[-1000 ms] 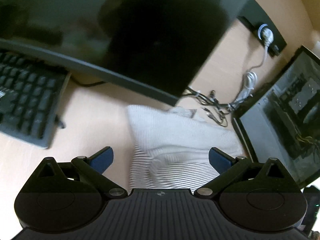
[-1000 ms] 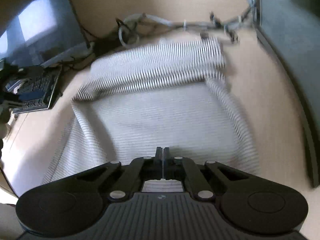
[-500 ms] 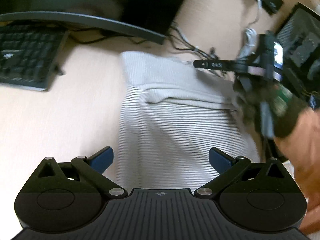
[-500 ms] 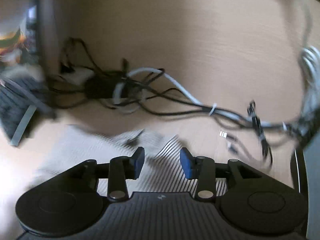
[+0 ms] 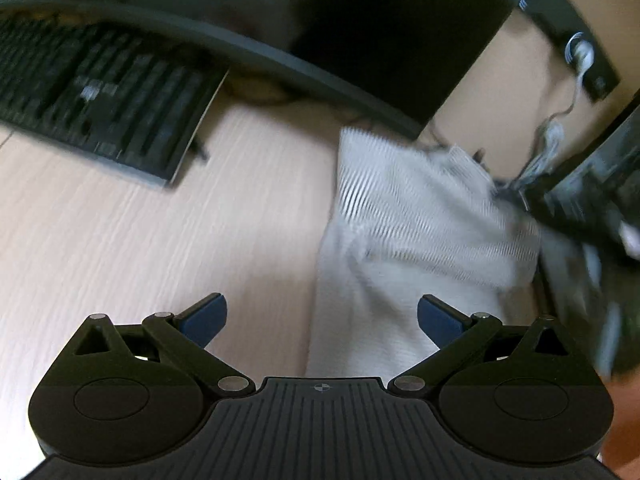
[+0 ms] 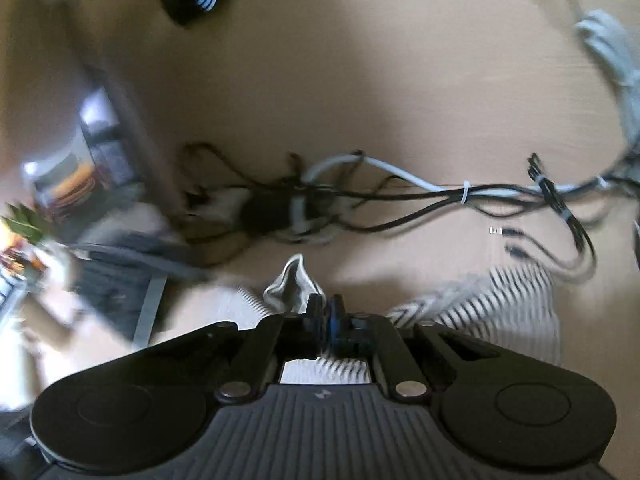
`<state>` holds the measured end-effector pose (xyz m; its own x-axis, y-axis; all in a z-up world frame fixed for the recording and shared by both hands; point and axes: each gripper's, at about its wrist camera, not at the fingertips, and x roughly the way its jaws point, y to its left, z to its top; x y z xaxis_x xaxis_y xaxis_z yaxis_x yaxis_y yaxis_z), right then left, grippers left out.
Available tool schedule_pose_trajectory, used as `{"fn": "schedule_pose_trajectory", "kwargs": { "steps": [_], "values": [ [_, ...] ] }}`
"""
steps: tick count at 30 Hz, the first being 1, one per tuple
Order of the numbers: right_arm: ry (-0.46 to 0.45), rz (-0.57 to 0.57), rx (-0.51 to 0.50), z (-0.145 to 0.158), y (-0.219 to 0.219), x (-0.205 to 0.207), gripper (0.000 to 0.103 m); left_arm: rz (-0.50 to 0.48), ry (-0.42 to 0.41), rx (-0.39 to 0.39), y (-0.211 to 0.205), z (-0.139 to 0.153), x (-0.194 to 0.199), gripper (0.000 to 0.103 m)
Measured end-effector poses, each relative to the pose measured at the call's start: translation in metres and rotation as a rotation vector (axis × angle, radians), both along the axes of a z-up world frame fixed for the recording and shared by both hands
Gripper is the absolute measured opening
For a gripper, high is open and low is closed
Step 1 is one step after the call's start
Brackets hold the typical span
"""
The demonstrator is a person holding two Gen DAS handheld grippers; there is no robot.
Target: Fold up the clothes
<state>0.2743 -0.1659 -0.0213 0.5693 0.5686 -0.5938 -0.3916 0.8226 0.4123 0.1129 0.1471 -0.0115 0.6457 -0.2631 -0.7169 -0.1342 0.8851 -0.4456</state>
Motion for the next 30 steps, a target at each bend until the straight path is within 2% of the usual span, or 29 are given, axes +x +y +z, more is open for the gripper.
{"fn": "schedule_pose_trajectory", "kwargs": {
  "steps": [3,6,9,13,14,15,16,17,19,20,22,24,25,26,28,30],
  "values": [
    [0.077,0.0,0.015,-0.01,-0.017,-0.052,0.003,-0.008,-0.057,-0.04,0.007,0.009,0.012,0.103],
    [0.161,-0.027,0.013,-0.036,-0.022,-0.087,0.003,-0.028,-0.099,-0.073,0.005,0.018,0.028,0.103],
    [0.215,-0.074,-0.011,-0.061,-0.019,-0.102,0.003,-0.098,-0.137,-0.046,-0.016,0.029,0.053,0.103],
    [0.214,-0.104,-0.016,-0.071,-0.02,-0.107,0.003,-0.169,-0.153,0.056,-0.058,0.027,0.087,0.102],
    [0.211,-0.111,-0.02,-0.07,-0.02,-0.107,0.003,-0.175,-0.137,0.066,-0.064,0.024,0.091,0.091],
    [0.202,-0.113,-0.039,-0.068,-0.02,-0.108,0.003,-0.182,-0.12,0.076,-0.069,0.021,0.095,0.075],
    [0.19,-0.114,-0.067,-0.066,-0.019,-0.11,0.004,-0.191,-0.1,0.082,-0.075,0.019,0.098,0.045],
    [0.179,-0.114,-0.095,-0.064,-0.019,-0.112,0.004,-0.21,-0.075,0.078,-0.078,0.017,0.096,0.047],
    [0.121,-0.109,-0.182,-0.049,-0.021,-0.124,0.007,-0.248,-0.064,0.116,-0.082,0.018,0.084,0.046],
    [0.088,-0.101,-0.194,-0.04,-0.024,-0.131,0.008,-0.279,-0.07,0.143,-0.084,0.019,0.076,0.046],
    [0.008,-0.098,-0.141,-0.011,-0.037,-0.144,0.008,-0.333,-0.075,0.183,-0.084,0.021,0.058,0.046],
    [-0.091,-0.125,-0.137,0.014,-0.043,-0.149,0.01,-0.371,-0.058,0.199,-0.083,0.019,0.045,0.046],
    [-0.125,-0.141,-0.159,0.02,-0.043,-0.147,0.017,-0.396,-0.047,0.203,-0.083,0.018,0.039,0.047],
    [-0.149,-0.156,-0.192,0.022,-0.042,-0.142,0.029,-0.422,-0.036,0.208,-0.083,0.016,0.033,0.05],
    [-0.133,-0.192,-0.268,0.011,-0.032,-0.126,0.045,-0.478,-0.006,0.221,-0.085,0.014,0.021,0.056],
    [-0.075,-0.223,-0.384,-0.012,-0.024,-0.115,0.046,-0.484,0.0,0.225,-0.08,0.02,0.011,0.062]
  ]
}}
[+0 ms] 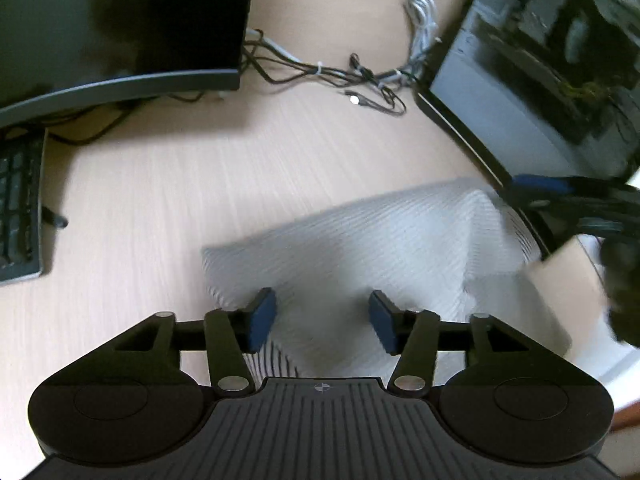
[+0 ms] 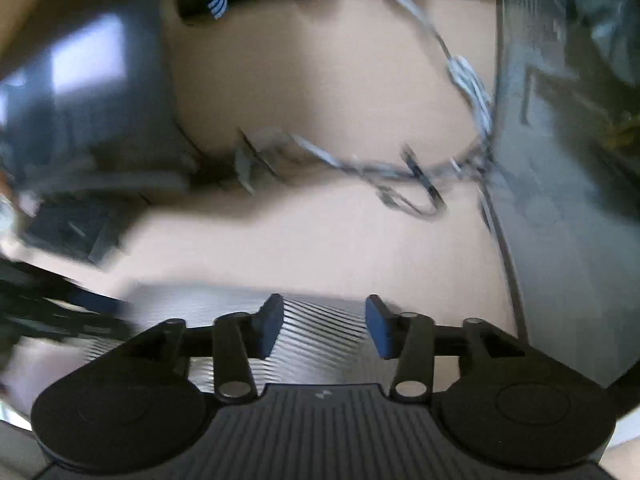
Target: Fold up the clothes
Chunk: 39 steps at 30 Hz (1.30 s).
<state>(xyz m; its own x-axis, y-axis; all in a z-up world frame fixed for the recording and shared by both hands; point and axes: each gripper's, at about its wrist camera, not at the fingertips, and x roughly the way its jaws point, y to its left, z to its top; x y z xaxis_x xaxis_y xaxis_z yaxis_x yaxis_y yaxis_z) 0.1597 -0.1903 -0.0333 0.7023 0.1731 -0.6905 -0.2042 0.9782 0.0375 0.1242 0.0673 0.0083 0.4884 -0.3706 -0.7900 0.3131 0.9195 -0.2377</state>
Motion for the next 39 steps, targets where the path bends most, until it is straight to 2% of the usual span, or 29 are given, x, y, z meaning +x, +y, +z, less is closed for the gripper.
{"fn": "schedule_pose_trajectory", "kwargs": {
  "steps": [1,2,4,7,9,12,15,16,17,19,21,25,27,30,35,39],
  "values": [
    [0.026,-0.018,-0.032,-0.01,0.001,0.003,0.052,0.011,-0.002,-0.003,0.005,0.004,-0.005,0.072],
    [0.051,-0.03,-0.021,-0.018,-0.003,0.004,0.056,0.042,-0.004,-0.02,0.012,0.008,-0.007,0.085],
    [0.098,-0.055,0.038,-0.028,-0.011,0.004,0.06,0.133,0.016,-0.073,0.031,0.012,-0.007,0.088],
    [0.154,-0.096,0.149,-0.034,-0.021,0.003,0.06,0.248,0.133,-0.175,0.049,-0.001,0.006,0.087],
    [0.175,-0.088,0.187,-0.035,-0.023,-0.003,0.06,0.267,0.213,-0.239,0.049,-0.014,0.014,0.084],
    [0.19,-0.068,0.21,-0.041,-0.02,-0.009,0.06,0.265,0.291,-0.323,0.04,-0.03,0.022,0.069],
    [0.184,-0.064,0.231,-0.048,-0.02,-0.007,0.051,0.271,0.28,-0.313,0.031,-0.037,0.034,0.056],
    [0.182,-0.065,0.242,-0.05,-0.021,-0.004,0.045,0.273,0.271,-0.308,0.029,-0.038,0.041,0.051],
    [0.175,-0.062,0.245,-0.049,-0.018,0.003,0.035,0.269,0.253,-0.297,0.026,-0.035,0.05,0.047],
    [0.153,-0.049,0.24,-0.044,-0.009,0.021,0.025,0.255,0.165,-0.248,0.017,-0.021,0.073,0.043],
    [0.102,-0.049,0.245,-0.032,-0.001,0.043,0.023,0.246,0.061,-0.218,0.011,-0.002,0.093,0.042],
    [-0.011,-0.002,0.29,0.004,-0.004,0.051,0.022,0.227,-0.044,-0.252,0.014,0.031,0.097,0.041],
    [-0.024,0.009,0.312,0.008,-0.012,0.039,0.022,0.218,-0.045,-0.273,0.022,0.025,0.084,0.041],
    [0.025,0.004,0.357,-0.001,-0.023,0.015,0.022,0.209,0.016,-0.293,0.036,0.0,0.057,0.041],
    [0.103,-0.022,0.349,-0.017,-0.024,-0.013,0.022,0.233,0.125,-0.296,0.048,-0.036,0.024,0.041],
    [0.114,-0.035,0.356,-0.02,-0.024,-0.033,0.022,0.218,0.145,-0.297,0.05,-0.047,0.01,0.041]
  ]
}}
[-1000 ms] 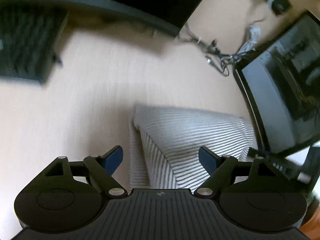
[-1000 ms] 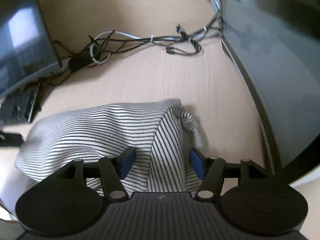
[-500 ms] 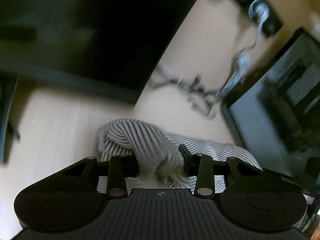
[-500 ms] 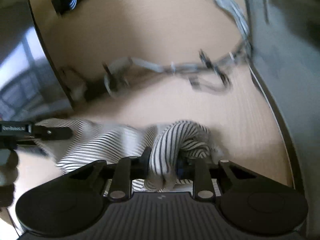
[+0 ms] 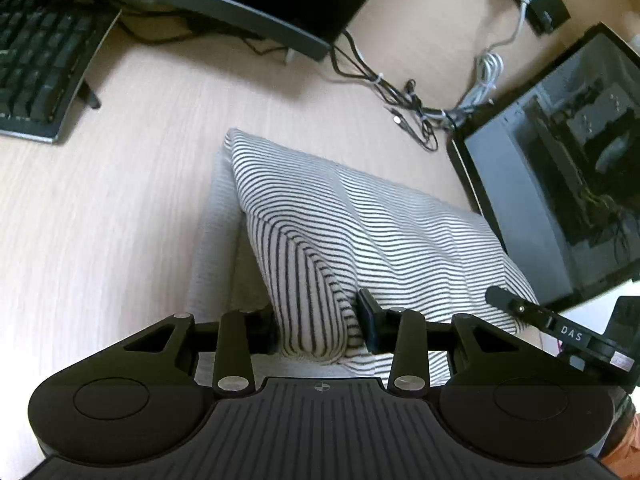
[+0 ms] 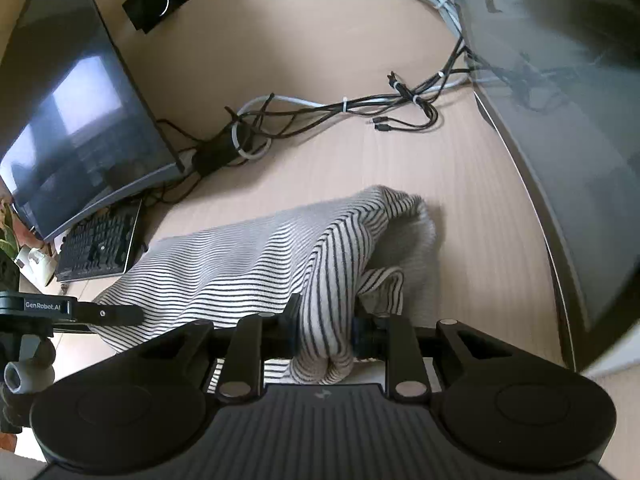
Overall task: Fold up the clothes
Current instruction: 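Fold the shirt over onto itself with both grippers and release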
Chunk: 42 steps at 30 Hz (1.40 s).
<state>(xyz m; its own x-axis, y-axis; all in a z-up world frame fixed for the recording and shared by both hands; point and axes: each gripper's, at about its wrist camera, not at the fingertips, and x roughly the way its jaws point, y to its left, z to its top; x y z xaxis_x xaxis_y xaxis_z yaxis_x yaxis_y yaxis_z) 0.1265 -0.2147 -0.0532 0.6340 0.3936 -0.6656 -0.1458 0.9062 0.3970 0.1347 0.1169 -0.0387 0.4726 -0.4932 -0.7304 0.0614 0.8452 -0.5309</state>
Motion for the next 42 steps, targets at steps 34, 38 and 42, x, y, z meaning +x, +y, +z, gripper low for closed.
{"fn": "schedule_pose_trajectory", "kwargs": {
  "steps": [34,38,42],
  "values": [
    [0.028,-0.017,-0.185,-0.019,0.031,-0.018,0.047,-0.036,0.017,0.207,-0.011,-0.013,-0.012,0.055],
    [0.014,-0.034,-0.217,-0.01,0.029,-0.015,0.083,-0.041,-0.105,0.319,-0.02,0.012,-0.019,0.064],
    [-0.049,-0.071,-0.23,0.006,0.021,-0.011,0.088,-0.056,-0.2,0.332,-0.022,0.038,-0.021,0.076]
  ]
}}
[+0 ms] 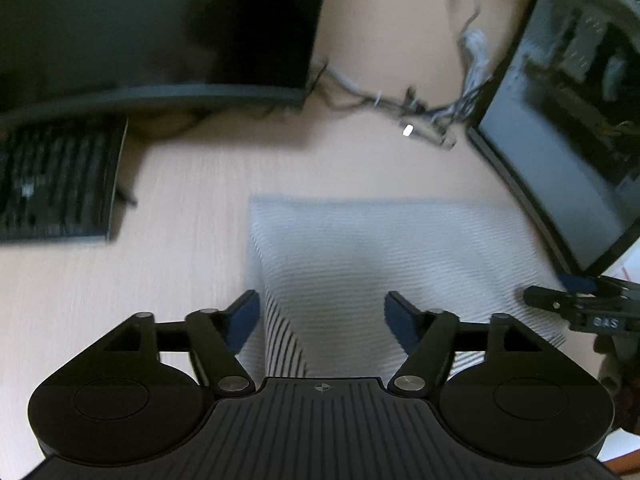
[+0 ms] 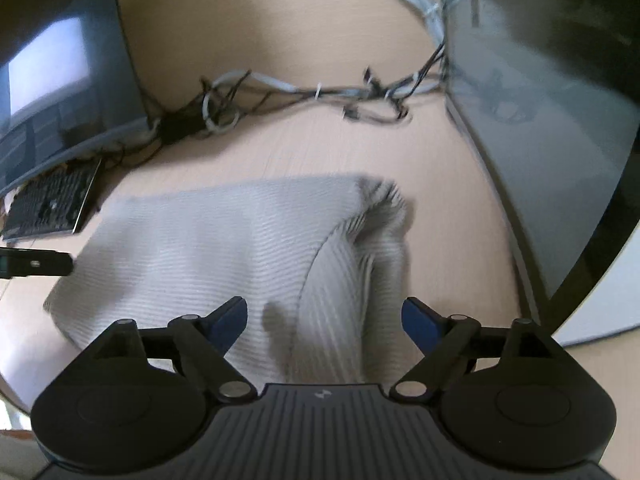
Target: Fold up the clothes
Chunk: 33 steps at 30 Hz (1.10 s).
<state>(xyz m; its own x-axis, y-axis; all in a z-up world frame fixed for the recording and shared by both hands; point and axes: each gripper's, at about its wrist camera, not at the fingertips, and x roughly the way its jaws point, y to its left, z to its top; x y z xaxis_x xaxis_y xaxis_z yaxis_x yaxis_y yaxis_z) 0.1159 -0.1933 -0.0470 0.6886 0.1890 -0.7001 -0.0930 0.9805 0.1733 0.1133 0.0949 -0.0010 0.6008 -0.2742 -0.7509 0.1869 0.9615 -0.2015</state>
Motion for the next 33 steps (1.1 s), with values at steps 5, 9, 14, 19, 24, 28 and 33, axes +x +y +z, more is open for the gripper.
{"fn": "schedule_pose_trajectory", "kwargs": {
  "steps": [5,9,14,19,24,28,33],
  "values": [
    [-0.09,-0.019,0.048,0.019,-0.002,0.01,0.103,-0.02,-0.015,-0.005,-0.005,0.01,-0.001,0.079],
    [-0.117,0.038,0.109,0.022,0.009,0.022,0.103,-0.028,0.003,-0.012,-0.007,0.007,0.001,0.08],
    [0.008,0.164,0.152,-0.011,0.037,0.04,0.103,-0.026,-0.002,-0.016,-0.007,0.008,-0.001,0.082],
    [-0.003,0.175,0.015,-0.03,0.061,0.037,0.103,-0.037,-0.003,-0.026,-0.008,0.009,-0.003,0.084],
    [0.0,0.148,0.072,-0.031,0.054,0.038,0.103,-0.079,0.013,-0.058,-0.01,0.007,-0.007,0.084],
    [0.005,0.133,0.083,-0.033,0.058,0.036,0.103,-0.102,0.051,-0.076,-0.012,-0.001,-0.007,0.084],
    [-0.021,0.085,0.097,-0.034,0.061,0.032,0.103,-0.183,0.113,-0.15,-0.013,-0.012,-0.008,0.086]
  ]
}}
